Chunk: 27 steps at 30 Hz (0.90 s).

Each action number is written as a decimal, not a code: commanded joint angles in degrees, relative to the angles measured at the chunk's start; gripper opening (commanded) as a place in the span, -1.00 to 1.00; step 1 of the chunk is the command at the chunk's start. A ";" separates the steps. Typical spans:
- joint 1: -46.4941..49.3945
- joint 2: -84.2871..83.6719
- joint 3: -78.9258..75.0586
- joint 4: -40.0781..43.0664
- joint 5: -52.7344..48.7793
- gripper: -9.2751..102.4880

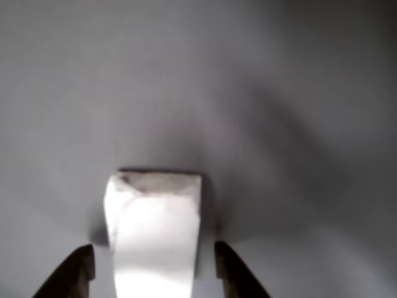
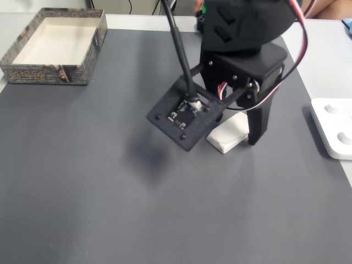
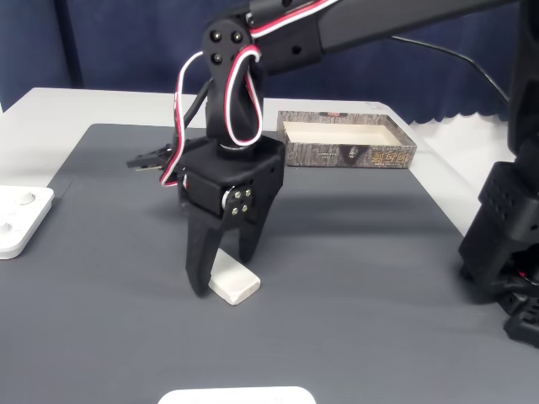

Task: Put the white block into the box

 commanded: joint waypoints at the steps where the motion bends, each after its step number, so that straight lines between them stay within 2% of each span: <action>1: -0.97 0.26 -4.57 -0.70 0.53 -0.33; 21: -1.58 -1.49 -6.68 -0.53 -0.09 -0.46; 27: -2.02 -2.02 -7.73 0.18 -0.88 -0.64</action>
